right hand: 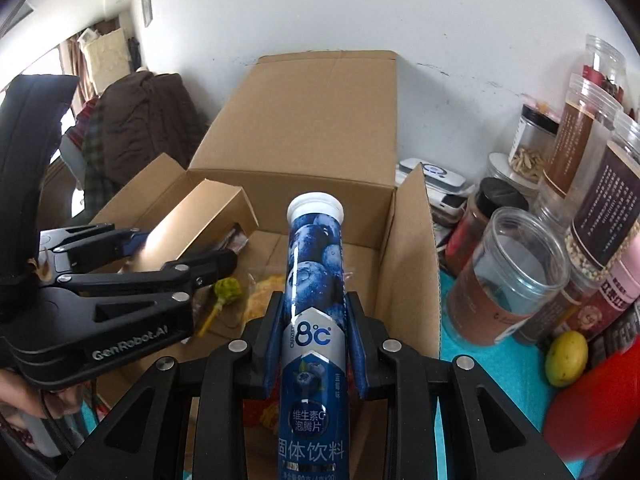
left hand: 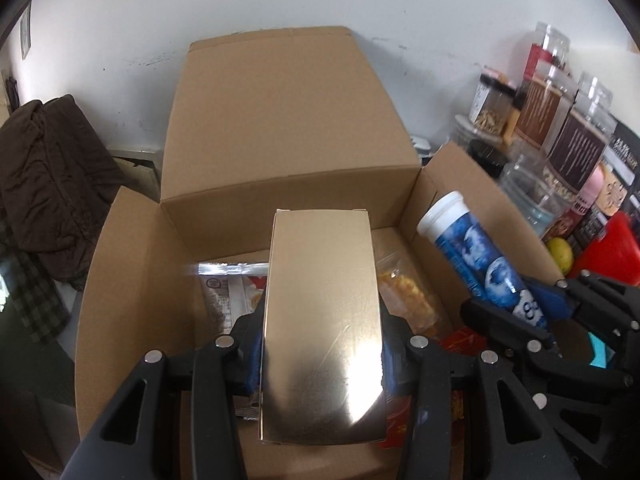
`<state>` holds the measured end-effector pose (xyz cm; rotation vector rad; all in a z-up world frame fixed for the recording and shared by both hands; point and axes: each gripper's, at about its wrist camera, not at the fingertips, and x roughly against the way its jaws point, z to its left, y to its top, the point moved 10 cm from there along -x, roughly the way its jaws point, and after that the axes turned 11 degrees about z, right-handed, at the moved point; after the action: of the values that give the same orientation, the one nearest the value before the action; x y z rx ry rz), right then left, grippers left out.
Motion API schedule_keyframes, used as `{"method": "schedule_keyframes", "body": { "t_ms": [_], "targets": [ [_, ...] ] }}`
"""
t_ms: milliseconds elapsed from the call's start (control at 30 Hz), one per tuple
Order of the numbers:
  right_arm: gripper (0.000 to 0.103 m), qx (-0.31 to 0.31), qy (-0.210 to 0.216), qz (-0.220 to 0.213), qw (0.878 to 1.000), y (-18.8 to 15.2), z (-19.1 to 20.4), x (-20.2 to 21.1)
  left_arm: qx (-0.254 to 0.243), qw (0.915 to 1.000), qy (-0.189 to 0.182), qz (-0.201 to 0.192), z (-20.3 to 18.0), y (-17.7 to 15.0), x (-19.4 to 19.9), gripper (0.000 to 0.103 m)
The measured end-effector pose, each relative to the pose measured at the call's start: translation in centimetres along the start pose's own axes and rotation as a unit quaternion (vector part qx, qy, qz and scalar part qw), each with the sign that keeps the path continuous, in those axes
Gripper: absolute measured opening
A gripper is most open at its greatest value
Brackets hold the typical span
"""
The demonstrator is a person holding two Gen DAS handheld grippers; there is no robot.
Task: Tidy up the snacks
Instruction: 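Release the gold box into the box with the left tool while the right tool releases the tube, then withdraw both tools from the box back toward the remaining snacks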
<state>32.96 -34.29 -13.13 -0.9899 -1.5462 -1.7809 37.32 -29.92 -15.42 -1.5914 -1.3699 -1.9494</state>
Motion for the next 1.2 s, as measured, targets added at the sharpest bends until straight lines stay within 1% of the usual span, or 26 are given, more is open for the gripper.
{"method": "schedule_keyframes", "body": {
  "t_ms": [167, 267, 433, 600, 800, 1000, 1067, 1200],
  "targets": [
    [0.030, 0.001, -0.018, 0.005, 1.000, 0.1, -0.4, -0.5, 0.003, 0.9993, 0.021, 0.030, 0.3, -0.3, -1.3, 0.046],
    [0.035, 0.000, -0.023, 0.013, 1.000, -0.1, -0.7, -0.8, 0.009, 0.9987, 0.031, 0.039, 0.7, -0.4, -1.6, 0.047],
    [0.036, 0.002, -0.024, 0.015, 1.000, -0.1, -0.8, -0.9, 0.010, 0.9980, 0.058, 0.026, 1.3, -0.1, -0.9, 0.048],
    [0.036, -0.002, -0.019, 0.013, 1.000, -0.1, -0.6, -0.5, 0.016, 0.9985, 0.048, 0.019, 1.2, -0.2, 0.2, 0.048],
    [0.036, -0.004, -0.020, 0.006, 1.000, 0.1, -0.4, 0.8, 0.002, 0.9990, 0.045, 0.002, 0.4, -0.1, 2.4, 0.048],
    [0.036, -0.003, -0.019, -0.015, 1.000, 0.5, 0.2, 3.6, 0.014, 0.9987, 0.042, -0.027, 0.8, 0.1, 5.9, 0.048],
    [0.041, 0.001, -0.020, -0.023, 1.000, 0.7, 0.5, 4.7, 0.016, 0.9983, 0.043, -0.036, 1.0, 0.1, 7.0, 0.048],
    [0.041, 0.010, -0.021, -0.039, 0.999, 1.0, 1.3, 7.0, 0.020, 0.9974, 0.045, -0.052, 1.2, 0.0, 9.5, 0.048]
  ]
}}
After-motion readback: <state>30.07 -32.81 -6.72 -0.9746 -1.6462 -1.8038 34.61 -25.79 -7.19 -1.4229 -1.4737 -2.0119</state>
